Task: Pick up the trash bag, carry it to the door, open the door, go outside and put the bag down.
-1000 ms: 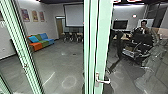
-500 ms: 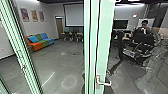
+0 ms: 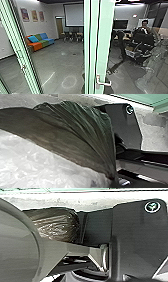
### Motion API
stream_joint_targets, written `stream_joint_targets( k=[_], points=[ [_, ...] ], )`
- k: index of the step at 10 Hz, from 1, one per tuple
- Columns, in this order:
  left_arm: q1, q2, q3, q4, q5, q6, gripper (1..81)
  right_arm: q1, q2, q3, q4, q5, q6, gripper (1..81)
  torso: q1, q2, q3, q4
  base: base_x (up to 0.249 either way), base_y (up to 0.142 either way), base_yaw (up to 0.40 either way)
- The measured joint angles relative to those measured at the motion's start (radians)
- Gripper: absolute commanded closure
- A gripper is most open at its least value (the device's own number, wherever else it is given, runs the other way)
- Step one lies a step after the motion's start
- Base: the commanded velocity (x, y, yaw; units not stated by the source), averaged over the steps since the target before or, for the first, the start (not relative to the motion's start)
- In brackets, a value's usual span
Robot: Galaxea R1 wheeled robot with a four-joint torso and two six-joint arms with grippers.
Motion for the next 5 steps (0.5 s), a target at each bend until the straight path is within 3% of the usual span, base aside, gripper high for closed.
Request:
stream_joint_targets(
  k=[5],
  points=[
    [0.0, 0.007, 0.001, 0.0, 0.0, 0.0, 81.1, -0.003, -0.27, 0.382, 0.0, 0.071, 0.0, 1.0, 0.0, 0.0, 0.0, 0.0, 0.0, 0.0, 0.0]
  ],
)
